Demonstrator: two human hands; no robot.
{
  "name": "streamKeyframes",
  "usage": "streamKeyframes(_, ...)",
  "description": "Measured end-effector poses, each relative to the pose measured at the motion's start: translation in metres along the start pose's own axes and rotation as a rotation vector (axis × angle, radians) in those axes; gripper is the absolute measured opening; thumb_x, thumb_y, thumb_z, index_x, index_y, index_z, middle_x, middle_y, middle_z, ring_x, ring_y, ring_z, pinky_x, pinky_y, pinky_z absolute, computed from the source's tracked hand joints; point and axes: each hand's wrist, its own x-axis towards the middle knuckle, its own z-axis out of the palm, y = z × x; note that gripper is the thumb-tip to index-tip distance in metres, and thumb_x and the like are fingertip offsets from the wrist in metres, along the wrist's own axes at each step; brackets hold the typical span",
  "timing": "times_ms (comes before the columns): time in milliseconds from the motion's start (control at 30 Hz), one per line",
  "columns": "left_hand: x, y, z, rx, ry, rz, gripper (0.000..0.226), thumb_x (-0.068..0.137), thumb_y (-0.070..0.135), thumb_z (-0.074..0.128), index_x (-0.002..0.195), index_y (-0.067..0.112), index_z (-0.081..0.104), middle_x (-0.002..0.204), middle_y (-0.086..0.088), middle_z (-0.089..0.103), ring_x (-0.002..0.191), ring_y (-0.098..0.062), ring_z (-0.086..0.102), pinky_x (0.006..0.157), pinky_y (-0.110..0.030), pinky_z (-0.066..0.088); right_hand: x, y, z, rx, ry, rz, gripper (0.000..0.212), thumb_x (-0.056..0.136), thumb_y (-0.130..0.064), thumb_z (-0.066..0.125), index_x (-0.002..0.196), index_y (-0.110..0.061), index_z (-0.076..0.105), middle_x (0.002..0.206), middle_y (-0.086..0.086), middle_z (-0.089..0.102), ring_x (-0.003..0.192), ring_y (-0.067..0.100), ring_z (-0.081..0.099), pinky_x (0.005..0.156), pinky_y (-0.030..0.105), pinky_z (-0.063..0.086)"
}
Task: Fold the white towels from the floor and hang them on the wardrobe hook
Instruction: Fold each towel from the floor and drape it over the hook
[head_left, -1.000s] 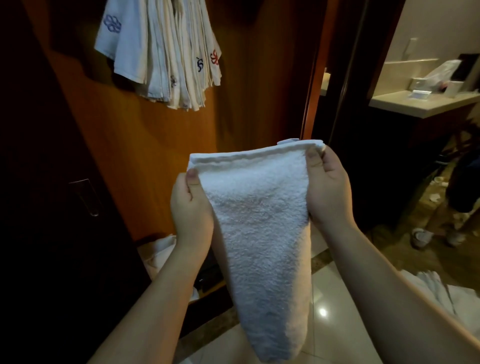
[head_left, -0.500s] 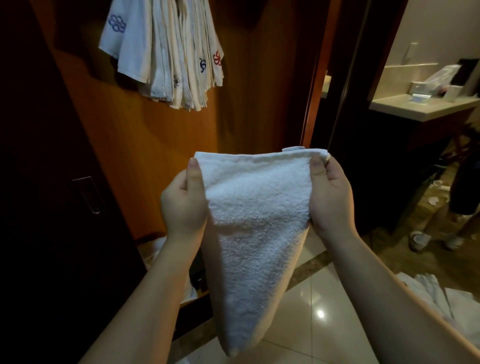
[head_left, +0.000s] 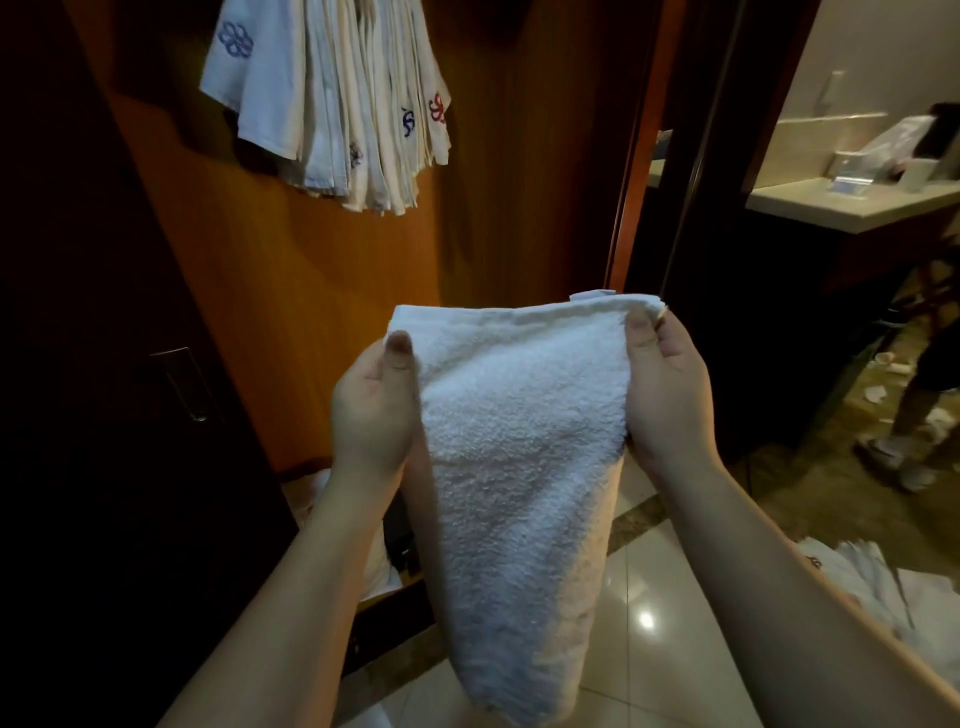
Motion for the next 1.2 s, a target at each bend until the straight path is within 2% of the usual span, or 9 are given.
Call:
streamKeyframes(67,0.007,0.004,-0.007,-0.133,-0.152,-0.109,0.033,0.076,0.071,0.068,0.078,0.039,0.074,0.079,0.014,0.074,0.070,-0.004,0.071,0.058,-0.014,0.050,0.001,0.000,-0.002,0.009,-0.003,0.022,0.041,0.101,-0.058,0.042,0.114,-0.035,0.073,0.108,-0.003,0.075,0.097,0.021,0.071,0.087,0.057,0.056)
streamKeyframes(167,0.016,0.003,-0.020,-0.272,-0.358,-0.354,0.034,0.074,0.049,0.081,0.101,0.028,0.079,0.108,-0.009,0.077,0.099,-0.030,0.074,0.071,-0.032,0.060,0.000,-0.001,-0.003,0.040,-0.012,0.077,0.041,0.099,-0.056,0.046,0.117,-0.030,0.072,0.109,0.000,0.075,0.100,0.022,0.071,0.089,0.054,0.057)
streamKeyframes(333,0.020,-0.002,-0.025,-0.334,-0.322,-0.411,0.035,0.084,0.048,0.072,0.105,0.022,0.079,0.112,-0.013,0.075,0.104,-0.031,0.072,0.082,-0.040,0.056,0.004,0.004,-0.010,0.102,-0.133,0.158,0.035,0.098,-0.053,0.054,0.117,-0.030,0.073,0.112,0.001,0.076,0.106,0.023,0.072,0.084,0.044,0.060)
streamKeyframes(467,0.018,-0.005,-0.022,-0.445,-0.388,-0.490,0.047,0.076,0.045,0.079,0.110,0.013,0.077,0.120,-0.020,0.070,0.111,-0.036,0.069,0.084,-0.042,0.059,0.011,0.011,-0.025,0.509,-0.443,0.498,0.070,0.071,-0.050,0.087,0.126,-0.009,0.069,0.125,0.018,0.070,0.118,0.034,0.067,0.086,0.041,0.060)
streamKeyframes(600,0.020,-0.009,-0.024,-0.416,-0.442,-0.538,0.040,0.079,0.040,0.076,0.106,0.010,0.078,0.117,-0.022,0.071,0.109,-0.038,0.069,0.085,-0.044,0.059,0.009,0.021,-0.037,0.580,-0.653,0.667,0.064,0.053,-0.038,0.101,0.108,-0.010,0.080,0.120,0.014,0.073,0.113,0.026,0.070,0.084,0.035,0.060)
streamKeyframes(900,0.016,-0.032,-0.027,-0.285,-0.398,-0.822,0.043,0.087,0.039,0.070,0.113,0.005,0.073,0.113,-0.017,0.074,0.104,-0.035,0.072,0.078,-0.042,0.059,-0.001,0.065,-0.024,0.685,-0.608,0.904,0.052,0.097,-0.039,0.057,0.136,-0.006,0.063,0.147,0.017,0.055,0.136,0.033,0.053,0.102,0.046,0.052)
streamKeyframes(1000,0.008,-0.041,-0.023,-0.169,-0.288,-0.851,0.039,0.091,0.037,0.069,0.106,0.001,0.072,0.094,-0.013,0.077,0.080,-0.027,0.075,0.065,-0.031,0.055,-0.008,0.078,-0.016,0.628,-0.523,0.992,0.051,0.096,-0.038,0.057,0.134,-0.006,0.065,0.142,0.016,0.060,0.129,0.033,0.060,0.094,0.046,0.057)
streamKeyframes(1100,-0.007,-0.043,-0.016,-0.085,-0.126,-0.804,0.048,0.085,0.041,0.072,0.107,-0.002,0.072,0.095,-0.014,0.071,0.084,-0.032,0.063,0.074,-0.037,0.043,-0.015,0.080,-0.008,0.559,-0.418,0.998,0.050,0.096,-0.036,0.056,0.137,-0.007,0.059,0.137,0.015,0.064,0.123,0.033,0.064,0.089,0.044,0.058)
streamKeyframes(1200,-0.034,-0.037,-0.002,-0.036,0.023,-0.645,0.026,0.095,0.041,0.065,0.086,0.019,0.076,0.081,0.000,0.077,0.073,-0.020,0.074,0.064,-0.032,0.053,-0.025,0.072,0.007,0.478,-0.221,0.887,0.039,0.103,-0.033,0.054,0.130,-0.005,0.062,0.119,0.012,0.074,0.107,0.029,0.073,0.075,0.038,0.062)
